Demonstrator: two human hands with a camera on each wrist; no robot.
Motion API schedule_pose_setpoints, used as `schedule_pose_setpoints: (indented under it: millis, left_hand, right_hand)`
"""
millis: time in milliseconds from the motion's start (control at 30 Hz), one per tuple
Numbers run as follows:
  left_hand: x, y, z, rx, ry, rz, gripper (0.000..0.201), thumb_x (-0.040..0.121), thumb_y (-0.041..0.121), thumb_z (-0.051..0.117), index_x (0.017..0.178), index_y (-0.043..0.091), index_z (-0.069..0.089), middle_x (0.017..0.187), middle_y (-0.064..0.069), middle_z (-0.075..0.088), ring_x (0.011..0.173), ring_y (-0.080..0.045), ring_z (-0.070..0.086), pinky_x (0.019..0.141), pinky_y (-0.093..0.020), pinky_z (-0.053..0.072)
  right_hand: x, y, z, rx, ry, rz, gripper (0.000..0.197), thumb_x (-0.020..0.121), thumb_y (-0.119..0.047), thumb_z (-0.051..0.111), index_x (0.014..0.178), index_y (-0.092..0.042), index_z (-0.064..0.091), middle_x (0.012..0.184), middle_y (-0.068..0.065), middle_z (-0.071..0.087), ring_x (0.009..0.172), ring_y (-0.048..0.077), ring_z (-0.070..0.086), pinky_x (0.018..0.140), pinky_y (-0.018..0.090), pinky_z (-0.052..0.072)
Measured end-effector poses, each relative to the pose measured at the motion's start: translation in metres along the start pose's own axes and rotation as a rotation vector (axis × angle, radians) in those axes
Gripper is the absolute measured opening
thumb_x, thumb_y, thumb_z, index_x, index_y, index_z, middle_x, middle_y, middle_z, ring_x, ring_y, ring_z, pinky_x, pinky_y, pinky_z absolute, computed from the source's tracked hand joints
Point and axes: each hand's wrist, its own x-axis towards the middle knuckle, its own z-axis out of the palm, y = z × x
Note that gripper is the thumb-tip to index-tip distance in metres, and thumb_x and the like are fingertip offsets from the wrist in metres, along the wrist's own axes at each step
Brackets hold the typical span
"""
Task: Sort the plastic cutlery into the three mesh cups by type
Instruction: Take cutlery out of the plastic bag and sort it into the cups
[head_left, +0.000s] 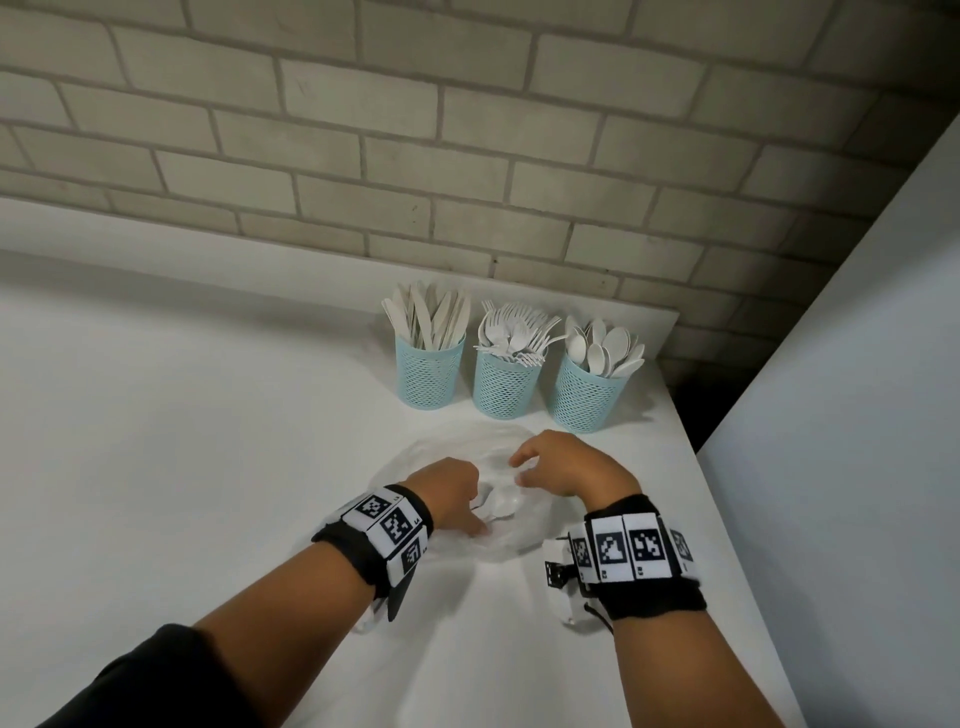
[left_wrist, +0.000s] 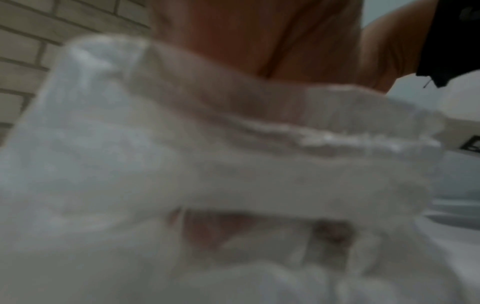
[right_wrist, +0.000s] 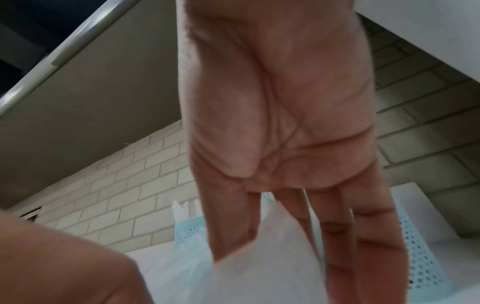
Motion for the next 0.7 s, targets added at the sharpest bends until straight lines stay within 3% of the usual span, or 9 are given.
schedule_pose_setpoints:
  millis: [100, 167, 233, 333, 533, 633, 700]
  left_hand:
    - [-0.001, -0.002, -0.001, -0.017, 0.017, 0.001, 0.04, 0.086, 0.036, 0.062, 0.108, 0.002, 0.056, 0.108, -0.011, 0.057, 0.1, -0.027, 0.055, 0.074, -0.026, 0.036]
    - [0.0, -0.004, -0.001, -0.02, 0.009, 0.004, 0.029, 0.088, 0.034, 0.059, 0.086, 0.005, 0.056, 0.095, -0.012, 0.056, 0.098, -0.032, 0.055, 0.068, -0.025, 0.033]
    - [0.001, -0.006, -0.002, -0.031, 0.009, -0.009, 0.039, 0.089, 0.033, 0.059, 0.062, 0.013, 0.039, 0.071, -0.003, 0.045, 0.079, -0.03, 0.048, 0.055, -0.024, 0.027]
    - [0.001, -0.011, -0.004, -0.118, 0.004, 0.006, 0.046, 0.087, 0.032, 0.062, 0.056, 0.016, 0.032, 0.06, 0.001, 0.033, 0.06, -0.016, 0.034, 0.05, -0.023, 0.021]
    - [-0.002, -0.019, -0.014, -0.42, 0.026, -0.024, 0.036, 0.081, 0.029, 0.07, 0.055, 0.018, 0.049, 0.056, 0.004, 0.04, 0.053, -0.011, 0.033, 0.051, -0.022, 0.025]
    - [-0.004, -0.022, -0.018, -0.555, 0.002, -0.026, 0.03, 0.081, 0.026, 0.072, 0.057, 0.019, 0.055, 0.068, 0.001, 0.059, 0.053, -0.009, 0.033, 0.05, -0.02, 0.025]
    - [-0.006, -0.025, -0.021, -0.634, -0.005, -0.034, 0.028, 0.08, 0.025, 0.073, 0.058, 0.02, 0.057, 0.077, -0.002, 0.062, 0.05, -0.008, 0.031, 0.047, -0.019, 0.023]
  right_hand:
    - [0.003, 0.006, 0.009, -0.048, -0.022, 0.054, 0.047, 0.087, -0.006, 0.058, 0.132, -0.019, 0.052, 0.139, 0.005, 0.047, 0.123, 0.022, 0.05, 0.1, 0.031, 0.04]
    - [0.003, 0.01, 0.013, -0.057, -0.016, 0.061, 0.05, 0.087, -0.001, 0.055, 0.134, -0.018, 0.049, 0.141, 0.006, 0.047, 0.126, 0.022, 0.047, 0.103, 0.031, 0.038]
    - [0.003, 0.013, 0.013, -0.047, -0.004, 0.063, 0.051, 0.087, 0.0, 0.054, 0.135, -0.017, 0.049, 0.141, 0.006, 0.046, 0.127, 0.022, 0.046, 0.105, 0.031, 0.036]
    - [0.003, 0.014, 0.013, -0.029, 0.002, 0.07, 0.051, 0.087, -0.001, 0.054, 0.135, -0.019, 0.048, 0.141, 0.005, 0.045, 0.128, 0.021, 0.045, 0.105, 0.031, 0.036]
    - [0.0, 0.016, 0.008, -0.023, -0.005, 0.081, 0.054, 0.088, 0.0, 0.051, 0.138, -0.019, 0.044, 0.144, 0.006, 0.042, 0.13, 0.023, 0.044, 0.105, 0.031, 0.036]
    - [-0.004, 0.016, 0.004, -0.026, -0.008, 0.078, 0.057, 0.088, 0.001, 0.051, 0.14, -0.02, 0.042, 0.145, 0.006, 0.042, 0.128, 0.024, 0.044, 0.102, 0.031, 0.038]
    - [-0.007, 0.016, 0.001, -0.025, -0.021, 0.066, 0.058, 0.088, 0.0, 0.053, 0.14, -0.021, 0.041, 0.143, 0.006, 0.043, 0.127, 0.025, 0.046, 0.1, 0.031, 0.039]
